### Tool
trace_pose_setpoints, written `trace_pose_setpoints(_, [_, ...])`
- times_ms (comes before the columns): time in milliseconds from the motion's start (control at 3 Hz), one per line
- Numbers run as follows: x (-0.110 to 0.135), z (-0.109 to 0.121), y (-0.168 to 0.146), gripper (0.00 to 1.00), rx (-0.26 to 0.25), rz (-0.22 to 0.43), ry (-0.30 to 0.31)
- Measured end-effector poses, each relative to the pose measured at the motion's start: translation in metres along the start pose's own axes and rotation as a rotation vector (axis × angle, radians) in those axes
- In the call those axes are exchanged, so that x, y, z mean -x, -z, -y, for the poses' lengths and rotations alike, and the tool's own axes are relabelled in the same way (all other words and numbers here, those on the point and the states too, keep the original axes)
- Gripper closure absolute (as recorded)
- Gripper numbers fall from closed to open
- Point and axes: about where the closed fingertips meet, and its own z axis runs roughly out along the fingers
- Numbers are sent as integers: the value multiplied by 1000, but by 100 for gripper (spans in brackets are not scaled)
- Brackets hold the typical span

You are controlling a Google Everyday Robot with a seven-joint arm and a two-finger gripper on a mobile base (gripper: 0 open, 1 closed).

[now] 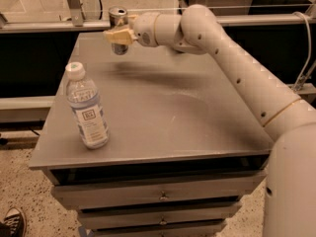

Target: Pick redbull can

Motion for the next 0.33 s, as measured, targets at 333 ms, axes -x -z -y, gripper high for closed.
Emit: trace_pose_setpoints(333, [2,6,26,100,-22,18,-4])
